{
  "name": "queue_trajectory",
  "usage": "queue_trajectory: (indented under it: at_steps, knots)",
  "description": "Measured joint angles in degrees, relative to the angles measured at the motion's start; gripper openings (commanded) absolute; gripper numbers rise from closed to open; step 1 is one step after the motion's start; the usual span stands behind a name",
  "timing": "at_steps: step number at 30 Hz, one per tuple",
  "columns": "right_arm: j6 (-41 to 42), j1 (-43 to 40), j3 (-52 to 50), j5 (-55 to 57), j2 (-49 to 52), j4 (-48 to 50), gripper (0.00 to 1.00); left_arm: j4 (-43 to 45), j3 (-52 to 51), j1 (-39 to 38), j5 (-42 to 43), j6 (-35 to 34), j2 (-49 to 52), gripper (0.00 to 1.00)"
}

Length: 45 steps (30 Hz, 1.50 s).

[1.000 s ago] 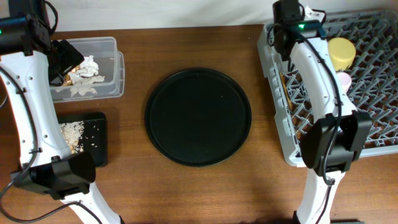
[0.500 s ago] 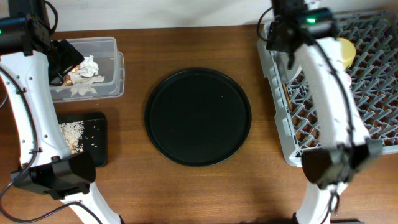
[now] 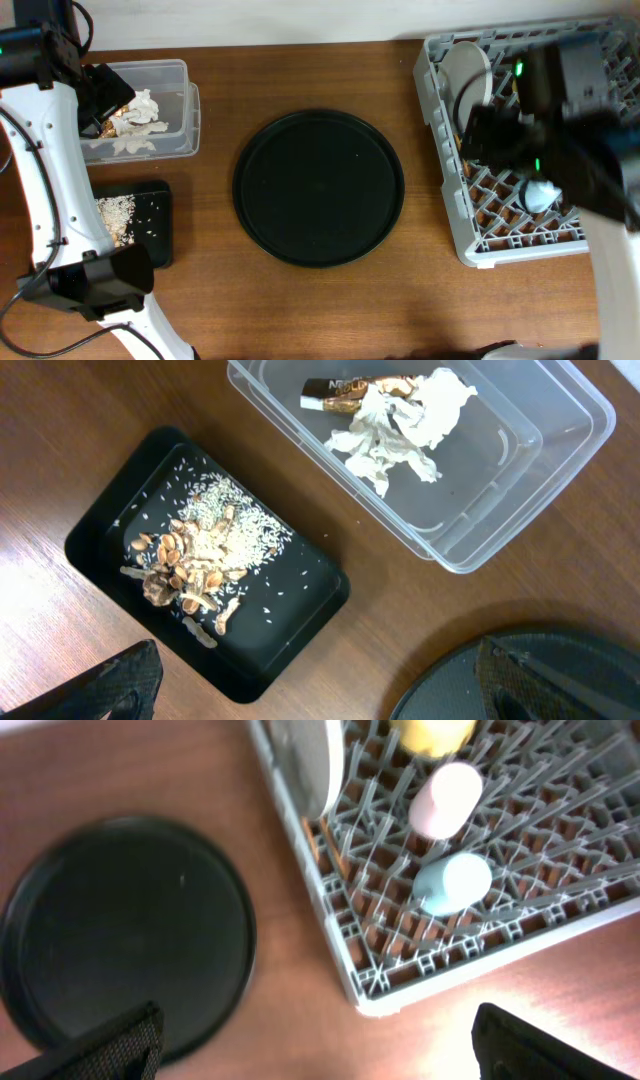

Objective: Sort waste into correct bins and load items into the dishwasher rack

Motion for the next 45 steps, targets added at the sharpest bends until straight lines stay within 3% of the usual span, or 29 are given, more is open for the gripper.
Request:
queue_trajectory:
  at_steps: [10,30,34,40,45]
  knots:
    - [0.3,13.4,-27.2,-6.7,-19.2,6.8,0.98,0.0,0.0,0.0,0.0,0.0,0.0,0.99]
    - [-1.6,13.7,-33.2,-9.6,-16.2,8.8,0.98,0.0,0.0,0.0,0.0,0.0,0.0,0.99]
    - [-2.2,12.1,-41.8,-9.7,-23.7,18.0,0.98,0.1,0.0,0.0,0.0,0.0,0.0,0.99]
    - [-7.9,1.4,-64.8,-16.9,-45.6,44.0,0.98,0.0,0.0,0.0,-0.1,0.0,0.0,0.99]
    - [-10.6,-3.9,-82.1,-22.2,-60.8,59.1,0.98,0.1,0.0,0.0,0.0,0.0,0.0,0.99]
